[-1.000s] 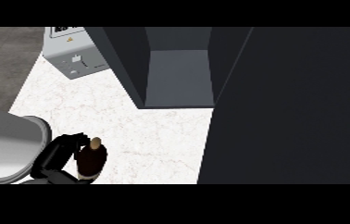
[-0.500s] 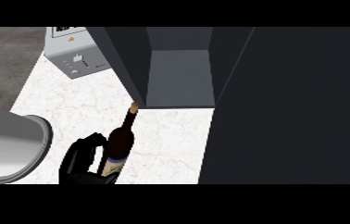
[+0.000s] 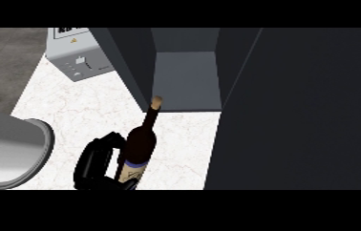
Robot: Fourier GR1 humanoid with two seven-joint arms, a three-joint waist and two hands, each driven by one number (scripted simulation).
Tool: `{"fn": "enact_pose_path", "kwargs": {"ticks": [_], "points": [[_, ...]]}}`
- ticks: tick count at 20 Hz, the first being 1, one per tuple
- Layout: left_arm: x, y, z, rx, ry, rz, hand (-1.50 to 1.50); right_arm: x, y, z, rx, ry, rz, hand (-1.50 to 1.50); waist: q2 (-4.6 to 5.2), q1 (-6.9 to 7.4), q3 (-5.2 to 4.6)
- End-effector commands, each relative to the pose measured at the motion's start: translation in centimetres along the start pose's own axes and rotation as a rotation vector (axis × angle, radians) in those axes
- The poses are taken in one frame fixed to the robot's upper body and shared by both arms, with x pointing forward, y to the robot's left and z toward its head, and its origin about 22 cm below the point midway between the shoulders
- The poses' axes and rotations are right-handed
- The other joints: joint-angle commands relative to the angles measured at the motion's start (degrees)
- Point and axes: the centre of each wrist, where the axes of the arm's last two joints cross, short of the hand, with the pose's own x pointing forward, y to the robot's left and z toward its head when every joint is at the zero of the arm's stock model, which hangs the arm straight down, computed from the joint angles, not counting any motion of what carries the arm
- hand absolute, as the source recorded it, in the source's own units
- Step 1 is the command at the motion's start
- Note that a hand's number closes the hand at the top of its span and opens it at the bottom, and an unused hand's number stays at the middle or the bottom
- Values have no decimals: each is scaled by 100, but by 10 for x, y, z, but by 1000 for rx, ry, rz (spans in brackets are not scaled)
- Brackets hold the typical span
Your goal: Pick up the wine, place it into the cabinet and close the cabinet
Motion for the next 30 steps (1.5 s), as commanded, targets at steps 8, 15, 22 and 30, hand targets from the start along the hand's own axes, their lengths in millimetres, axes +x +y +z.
{"fn": "enact_pose_path", "kwargs": {"ticks": [8,15,22,30], "points": [[22,-69,-8,-32,-24,-15,150,38,-11,32,-12,-89,-36,-150,9,-20,0],[33,-96,-42,56,-77,-101,150,32,-8,35,-11,-79,-40,-150,9,-66,-3],[41,-91,-82,85,-63,-179,150,35,-11,40,-9,-62,-24,-150,19,-71,-4],[51,-88,-142,86,-58,-225,150,29,-16,29,-11,-70,-22,-150,48,-73,-1]]}}
